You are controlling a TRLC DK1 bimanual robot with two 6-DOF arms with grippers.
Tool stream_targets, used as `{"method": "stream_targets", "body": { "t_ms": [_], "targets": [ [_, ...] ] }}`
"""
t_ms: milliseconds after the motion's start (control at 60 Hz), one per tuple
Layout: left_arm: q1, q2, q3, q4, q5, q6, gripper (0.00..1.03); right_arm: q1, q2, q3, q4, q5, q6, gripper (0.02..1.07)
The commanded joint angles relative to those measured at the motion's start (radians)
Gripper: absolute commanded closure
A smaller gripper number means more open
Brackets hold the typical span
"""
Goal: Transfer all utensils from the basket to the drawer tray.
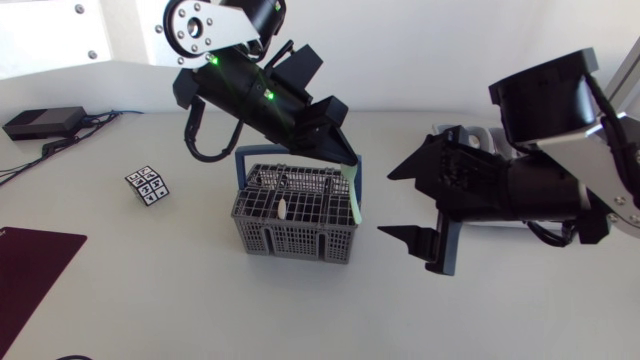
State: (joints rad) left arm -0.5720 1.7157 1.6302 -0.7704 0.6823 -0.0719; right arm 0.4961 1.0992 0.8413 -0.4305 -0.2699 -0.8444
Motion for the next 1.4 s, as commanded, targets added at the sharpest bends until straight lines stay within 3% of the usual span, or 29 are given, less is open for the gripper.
{"method": "stream_targets", "body": {
  "t_ms": [0, 283, 417, 500, 517, 533, 700, 1133, 1200, 1383],
  "targets": [
    [0.001, -0.047, 0.036, -0.012, 0.026, -0.023, 0.98, 0.015, 0.048, 0.045, -0.008, -0.035, 0.077, 0.10],
    [0.027, -0.090, 0.028, -0.012, 0.057, -0.029, 0.98, 0.022, 0.159, 0.163, 0.009, -0.144, 0.225, 0.18],
    [0.038, -0.105, 0.022, -0.012, 0.069, -0.029, 0.98, 0.029, 0.182, 0.191, 0.021, -0.186, 0.254, 0.36],
    [0.049, -0.111, 0.016, -0.012, 0.076, -0.028, 0.98, 0.030, 0.183, 0.196, 0.033, -0.193, 0.269, 0.56],
    [0.049, -0.111, 0.016, -0.012, 0.076, -0.028, 0.98, 0.030, 0.183, 0.196, 0.033, -0.193, 0.269, 0.56],
    [0.055, -0.114, 0.014, -0.013, 0.082, -0.028, 0.98, 0.030, 0.182, 0.197, 0.039, -0.196, 0.275, 0.65],
    [0.064, -0.128, 0.008, -0.013, 0.095, -0.029, 0.98, 0.030, 0.183, 0.209, 0.050, -0.216, 0.297, 0.91],
    [0.078, -0.143, -0.004, -0.012, 0.115, -0.028, 0.97, 0.029, 0.185, 0.223, 0.032, -0.258, 0.314, 1.00],
    [0.078, -0.148, -0.004, -0.010, 0.117, -0.028, 0.92, 0.029, 0.183, 0.220, 0.032, -0.261, 0.314, 1.00],
    [0.078, -0.162, -0.001, -0.012, 0.141, -0.020, 0.46, 0.029, 0.180, 0.202, 0.026, -0.275, 0.314, 1.00]
  ]
}}
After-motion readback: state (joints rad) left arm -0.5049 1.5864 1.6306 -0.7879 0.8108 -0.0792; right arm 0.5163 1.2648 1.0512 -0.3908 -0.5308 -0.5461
